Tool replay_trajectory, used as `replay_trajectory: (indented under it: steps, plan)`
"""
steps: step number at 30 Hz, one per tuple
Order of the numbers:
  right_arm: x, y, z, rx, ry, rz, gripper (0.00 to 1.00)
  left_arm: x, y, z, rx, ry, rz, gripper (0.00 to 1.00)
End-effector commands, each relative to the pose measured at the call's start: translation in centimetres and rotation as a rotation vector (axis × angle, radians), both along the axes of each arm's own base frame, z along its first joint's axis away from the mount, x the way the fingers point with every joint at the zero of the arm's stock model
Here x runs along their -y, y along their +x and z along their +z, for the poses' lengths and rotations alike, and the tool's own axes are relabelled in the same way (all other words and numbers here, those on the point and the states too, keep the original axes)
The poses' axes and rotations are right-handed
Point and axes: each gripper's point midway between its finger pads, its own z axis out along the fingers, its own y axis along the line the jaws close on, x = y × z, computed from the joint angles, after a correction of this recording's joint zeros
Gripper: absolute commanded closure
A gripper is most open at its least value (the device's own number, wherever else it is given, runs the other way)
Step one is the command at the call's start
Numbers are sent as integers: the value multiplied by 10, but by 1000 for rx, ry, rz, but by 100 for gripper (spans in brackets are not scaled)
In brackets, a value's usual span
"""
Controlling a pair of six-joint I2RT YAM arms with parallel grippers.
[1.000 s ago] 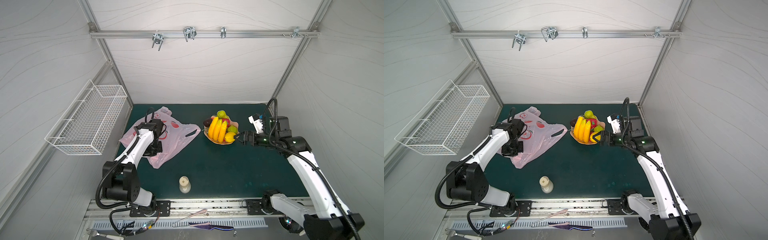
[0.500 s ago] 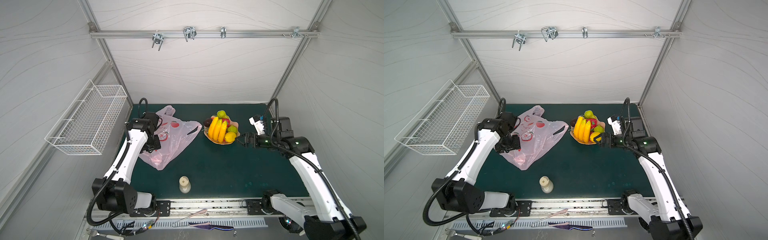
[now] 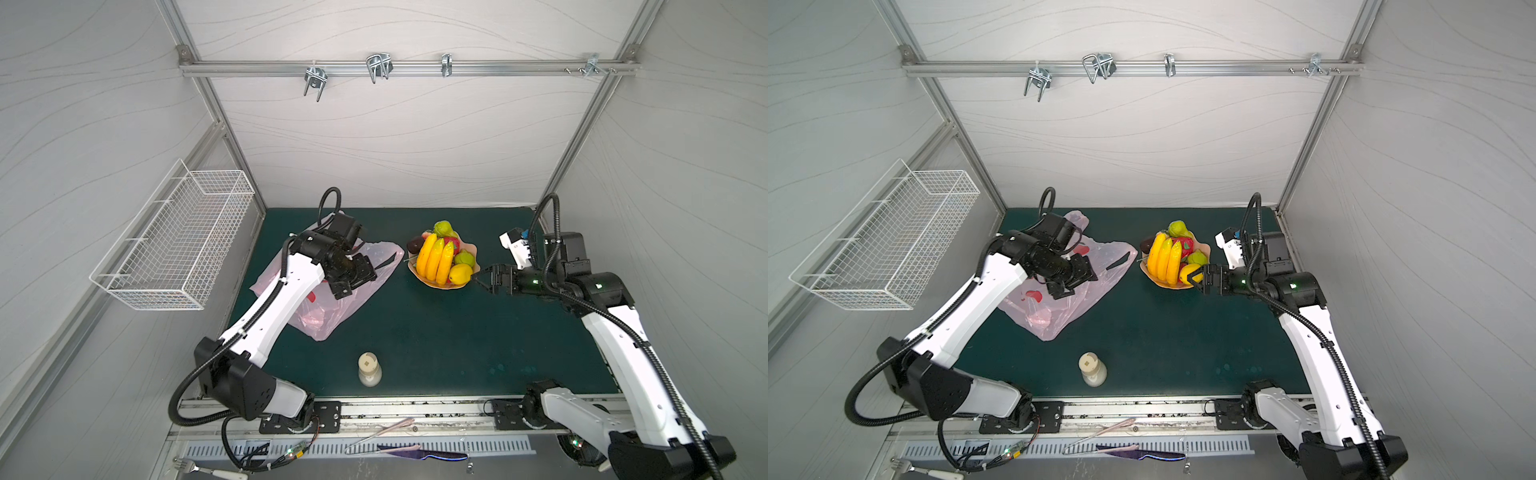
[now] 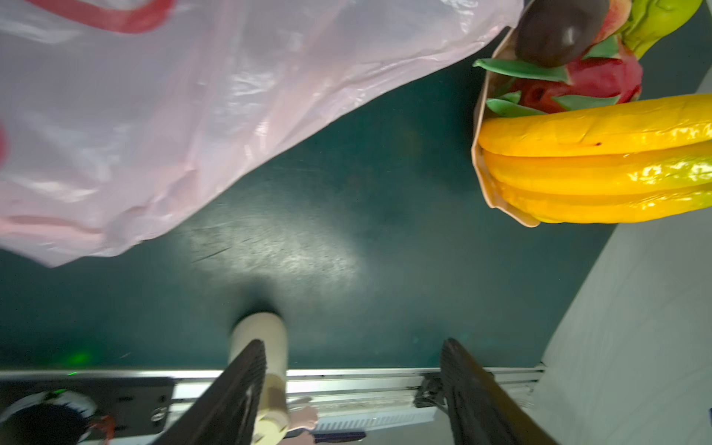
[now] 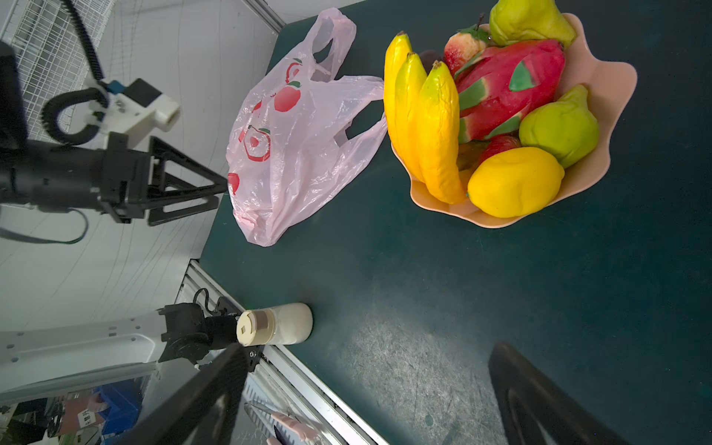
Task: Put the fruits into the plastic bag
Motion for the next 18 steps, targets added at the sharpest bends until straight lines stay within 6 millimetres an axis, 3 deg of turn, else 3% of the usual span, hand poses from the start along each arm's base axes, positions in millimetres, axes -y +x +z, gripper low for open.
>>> replay_trajectory:
  steps: [1, 6, 8, 14, 18]
  plan:
    - [1, -9, 4, 0, -12, 12, 1, 46, 37, -2, -20, -217, 140, 26]
    - [1, -13, 7, 6, -4, 10, 1, 73, 73, -22, -87, -296, 276, 23]
    - [2, -13, 7, 6, -2, 8, 1, 73, 85, -34, -114, -269, 346, 13]
    - [-1, -14, 11, 10, 20, 11, 1, 73, 130, -56, -94, -224, 500, 11]
    - [0, -16, 11, 7, 20, 9, 1, 68, 149, -72, -80, -182, 596, 11]
